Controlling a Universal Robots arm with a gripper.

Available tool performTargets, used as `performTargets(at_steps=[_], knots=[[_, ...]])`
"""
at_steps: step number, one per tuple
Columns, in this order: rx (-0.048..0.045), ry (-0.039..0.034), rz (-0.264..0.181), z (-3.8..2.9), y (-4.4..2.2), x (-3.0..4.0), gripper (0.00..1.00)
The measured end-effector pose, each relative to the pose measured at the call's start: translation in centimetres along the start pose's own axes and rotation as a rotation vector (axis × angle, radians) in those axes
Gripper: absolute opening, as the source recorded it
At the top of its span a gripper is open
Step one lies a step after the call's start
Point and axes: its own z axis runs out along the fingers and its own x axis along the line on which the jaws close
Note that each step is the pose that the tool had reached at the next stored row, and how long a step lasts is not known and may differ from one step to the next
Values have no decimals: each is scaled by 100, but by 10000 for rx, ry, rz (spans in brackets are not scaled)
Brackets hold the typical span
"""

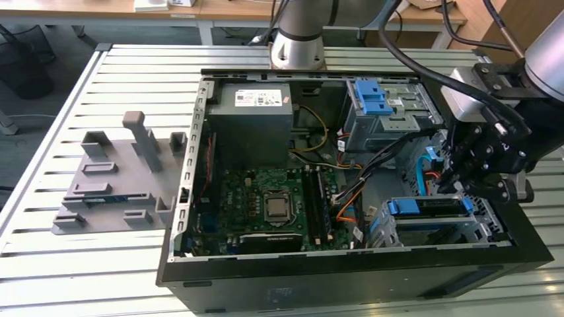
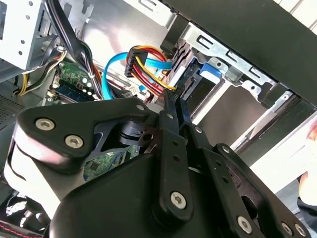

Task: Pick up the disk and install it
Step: 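Insert the first disk wire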

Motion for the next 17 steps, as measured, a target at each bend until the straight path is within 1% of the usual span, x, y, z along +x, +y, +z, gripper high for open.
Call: performTargets(at_steps=[3, 9, 17], knots=[[0, -5, 34, 24, -2, 24, 16], [1, -7, 39, 29, -5, 28, 16], [-1, -15, 123, 58, -23, 62, 16]])
